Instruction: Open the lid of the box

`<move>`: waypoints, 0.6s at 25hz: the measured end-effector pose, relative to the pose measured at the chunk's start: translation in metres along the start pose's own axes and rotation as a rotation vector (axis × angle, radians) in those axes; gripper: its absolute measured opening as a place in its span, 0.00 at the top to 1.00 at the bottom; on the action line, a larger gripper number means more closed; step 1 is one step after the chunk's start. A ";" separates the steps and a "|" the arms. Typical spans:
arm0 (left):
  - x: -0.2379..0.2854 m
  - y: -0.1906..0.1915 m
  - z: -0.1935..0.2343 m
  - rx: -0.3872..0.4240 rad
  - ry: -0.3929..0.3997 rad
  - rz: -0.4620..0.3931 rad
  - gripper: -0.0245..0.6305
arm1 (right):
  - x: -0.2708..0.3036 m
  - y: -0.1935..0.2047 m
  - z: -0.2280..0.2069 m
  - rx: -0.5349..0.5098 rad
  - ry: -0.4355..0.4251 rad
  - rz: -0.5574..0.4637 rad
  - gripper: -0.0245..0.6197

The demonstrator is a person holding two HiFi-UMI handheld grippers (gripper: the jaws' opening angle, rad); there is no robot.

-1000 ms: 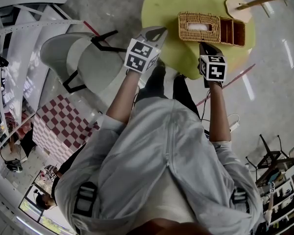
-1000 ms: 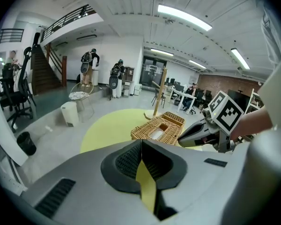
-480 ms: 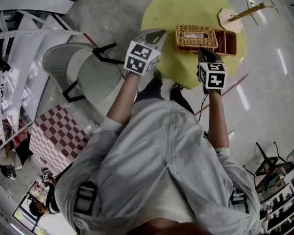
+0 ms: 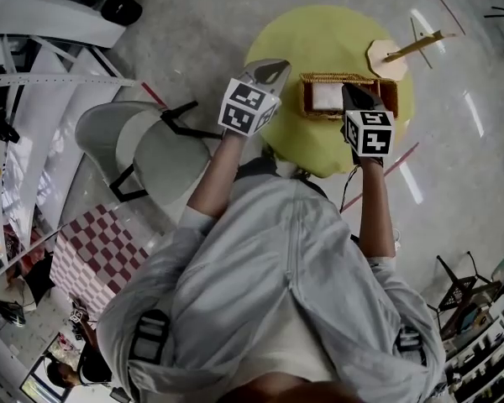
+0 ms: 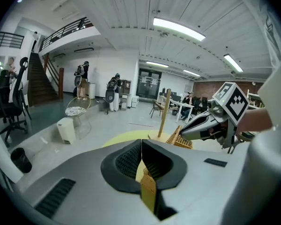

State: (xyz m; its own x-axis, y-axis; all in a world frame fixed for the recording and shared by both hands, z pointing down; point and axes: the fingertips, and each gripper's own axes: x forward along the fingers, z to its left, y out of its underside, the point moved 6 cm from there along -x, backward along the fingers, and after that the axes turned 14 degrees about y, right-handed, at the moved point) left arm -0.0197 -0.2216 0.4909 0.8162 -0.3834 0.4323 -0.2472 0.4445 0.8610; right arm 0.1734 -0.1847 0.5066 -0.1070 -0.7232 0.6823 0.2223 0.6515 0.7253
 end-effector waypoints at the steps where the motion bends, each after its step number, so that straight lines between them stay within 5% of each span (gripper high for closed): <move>1: 0.001 -0.004 0.005 0.002 0.003 -0.004 0.92 | 0.004 -0.006 0.000 -0.002 0.003 -0.005 0.90; 15: 0.023 -0.014 0.078 -0.026 0.051 0.008 0.92 | 0.075 -0.060 -0.010 0.033 0.050 -0.003 0.90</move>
State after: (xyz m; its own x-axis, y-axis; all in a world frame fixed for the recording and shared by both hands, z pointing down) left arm -0.0379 -0.2996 0.5094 0.8401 -0.3382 0.4241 -0.2405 0.4685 0.8501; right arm 0.1614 -0.2802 0.5134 -0.0586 -0.7353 0.6752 0.1903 0.6557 0.7306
